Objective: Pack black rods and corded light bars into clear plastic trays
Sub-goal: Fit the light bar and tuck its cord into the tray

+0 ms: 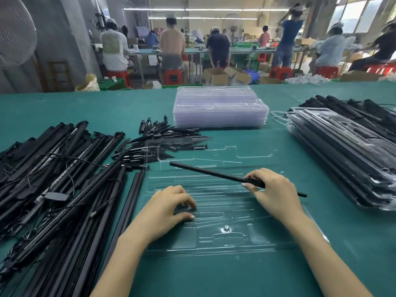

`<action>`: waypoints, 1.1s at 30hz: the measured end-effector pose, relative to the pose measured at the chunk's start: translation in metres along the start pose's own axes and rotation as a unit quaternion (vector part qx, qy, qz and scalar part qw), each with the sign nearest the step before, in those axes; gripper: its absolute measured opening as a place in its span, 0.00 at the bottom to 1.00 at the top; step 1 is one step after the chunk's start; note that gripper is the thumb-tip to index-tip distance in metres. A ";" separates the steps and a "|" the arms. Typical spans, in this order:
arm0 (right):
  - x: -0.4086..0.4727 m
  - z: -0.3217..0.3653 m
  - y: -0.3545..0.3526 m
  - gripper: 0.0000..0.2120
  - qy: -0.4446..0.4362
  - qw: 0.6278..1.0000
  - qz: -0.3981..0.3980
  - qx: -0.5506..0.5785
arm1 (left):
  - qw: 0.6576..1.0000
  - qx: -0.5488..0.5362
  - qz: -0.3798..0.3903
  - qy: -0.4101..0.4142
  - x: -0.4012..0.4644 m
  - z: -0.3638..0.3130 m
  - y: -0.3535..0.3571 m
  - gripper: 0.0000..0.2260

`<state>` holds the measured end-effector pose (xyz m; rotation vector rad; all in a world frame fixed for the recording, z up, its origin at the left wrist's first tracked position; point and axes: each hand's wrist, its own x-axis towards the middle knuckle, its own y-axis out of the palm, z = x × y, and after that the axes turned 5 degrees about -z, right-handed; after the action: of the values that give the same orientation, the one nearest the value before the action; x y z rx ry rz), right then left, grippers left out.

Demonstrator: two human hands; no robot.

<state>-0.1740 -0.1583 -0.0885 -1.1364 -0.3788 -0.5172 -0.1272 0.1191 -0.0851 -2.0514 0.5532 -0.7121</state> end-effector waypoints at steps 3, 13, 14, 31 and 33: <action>0.000 0.001 -0.001 0.04 0.000 1.000 -0.003 0.002 | 1.000 0.018 -0.013 0.015 0.001 -0.005 -0.001 0.02; 0.001 0.009 -0.010 0.05 -0.023 0.996 -0.081 0.034 | 0.998 0.055 -0.025 0.004 0.004 -0.018 0.000 0.02; 0.001 0.012 -0.014 0.06 -0.031 0.993 -0.105 0.040 | 0.998 0.059 -0.027 0.003 0.006 -0.020 0.000 0.03; 0.008 0.013 -0.033 0.23 0.252 0.959 -0.116 -0.052 | 0.937 0.287 -0.145 -0.137 0.066 -0.116 0.002 0.15; 0.008 0.012 -0.033 0.27 0.272 0.961 -0.047 0.020 | 0.938 0.267 -0.143 -0.168 0.068 -0.119 0.007 0.16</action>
<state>-0.1860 -0.1600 -0.0548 -0.8946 0.0361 -0.8733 -0.1573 0.0035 -0.0176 -1.6914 -0.1345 -0.5775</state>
